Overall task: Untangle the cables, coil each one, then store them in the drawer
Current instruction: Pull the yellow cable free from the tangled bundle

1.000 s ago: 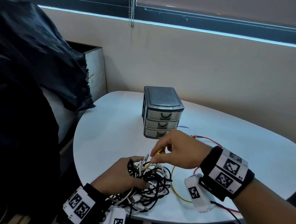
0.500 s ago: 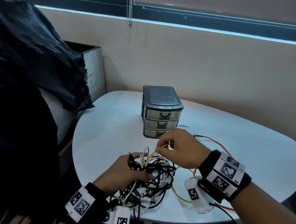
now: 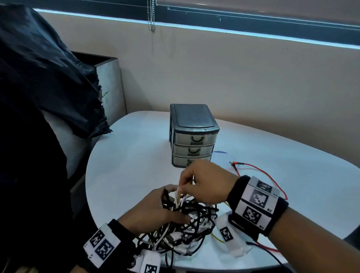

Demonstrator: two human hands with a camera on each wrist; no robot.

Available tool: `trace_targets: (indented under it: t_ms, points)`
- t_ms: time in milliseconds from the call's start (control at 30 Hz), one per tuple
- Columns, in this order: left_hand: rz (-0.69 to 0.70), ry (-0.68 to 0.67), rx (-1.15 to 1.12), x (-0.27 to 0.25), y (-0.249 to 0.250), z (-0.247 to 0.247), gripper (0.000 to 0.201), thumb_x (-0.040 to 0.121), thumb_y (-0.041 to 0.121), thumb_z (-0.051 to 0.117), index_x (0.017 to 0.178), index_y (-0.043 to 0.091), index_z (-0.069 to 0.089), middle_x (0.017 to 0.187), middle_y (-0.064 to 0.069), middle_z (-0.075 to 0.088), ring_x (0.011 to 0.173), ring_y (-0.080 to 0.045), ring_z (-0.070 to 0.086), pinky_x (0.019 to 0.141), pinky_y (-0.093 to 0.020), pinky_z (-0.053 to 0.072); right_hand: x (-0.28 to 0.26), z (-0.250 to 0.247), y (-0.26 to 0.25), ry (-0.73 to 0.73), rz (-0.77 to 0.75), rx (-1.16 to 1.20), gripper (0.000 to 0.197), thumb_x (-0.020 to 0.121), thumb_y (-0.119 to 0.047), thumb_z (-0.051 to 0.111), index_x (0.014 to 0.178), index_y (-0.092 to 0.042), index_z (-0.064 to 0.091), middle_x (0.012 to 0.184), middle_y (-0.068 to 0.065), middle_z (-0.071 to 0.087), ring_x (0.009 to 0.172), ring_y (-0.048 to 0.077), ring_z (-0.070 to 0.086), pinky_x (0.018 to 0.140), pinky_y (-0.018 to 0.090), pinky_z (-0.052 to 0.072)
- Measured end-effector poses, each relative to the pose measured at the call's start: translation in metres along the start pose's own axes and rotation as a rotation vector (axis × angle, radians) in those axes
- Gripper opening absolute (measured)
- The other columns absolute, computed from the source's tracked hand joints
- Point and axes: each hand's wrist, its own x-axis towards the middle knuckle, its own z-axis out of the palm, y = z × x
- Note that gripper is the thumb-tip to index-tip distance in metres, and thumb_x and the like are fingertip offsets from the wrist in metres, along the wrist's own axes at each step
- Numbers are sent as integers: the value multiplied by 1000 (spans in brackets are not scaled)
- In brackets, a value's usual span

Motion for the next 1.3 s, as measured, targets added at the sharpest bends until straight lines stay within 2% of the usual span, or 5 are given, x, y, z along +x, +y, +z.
trace_targets:
  t_ms: [367, 633, 767, 933, 1300]
  points:
    - [-30, -5, 19, 16, 24, -3, 52, 70, 9, 85, 112, 19, 57, 95, 5, 71, 82, -6, 66, 72, -21, 51, 6, -2, 7, 67, 94, 22, 17, 91, -27, 63, 88, -21, 79, 83, -13, 71, 78, 7, 65, 73, 29, 54]
    - [-56, 229, -660, 18, 36, -10, 35, 88, 14, 65, 122, 3, 66, 109, -14, 74, 92, -28, 73, 81, -40, 60, -24, -11, 55, 1028, 204, 682, 15, 92, -13, 63, 79, -17, 68, 75, -4, 69, 71, 10, 62, 71, 27, 51]
    - [-39, 285, -961, 17, 43, -12, 40, 94, 29, 56, 124, 4, 68, 119, -15, 70, 106, -32, 68, 93, -46, 57, -34, 36, 68, 762, 309, 660, 25, 83, -2, 68, 67, -21, 67, 63, -2, 65, 59, 13, 58, 60, 27, 48]
    - [8, 314, -1095, 17, 54, -9, 37, 103, 37, 42, 109, 11, 67, 90, -11, 73, 68, -24, 71, 50, -27, 55, -38, 91, 33, 364, 226, 533, 8, 82, -26, 76, 75, -25, 77, 75, -8, 74, 62, 2, 62, 72, 33, 55]
    - [102, 336, -1175, 13, 63, -13, 38, 103, 34, 44, 96, 9, 72, 89, -12, 75, 71, -26, 73, 55, -33, 58, -20, 88, -32, 748, 142, 909, 7, 78, -21, 81, 80, -21, 75, 70, -10, 69, 56, 4, 53, 54, 13, 40]
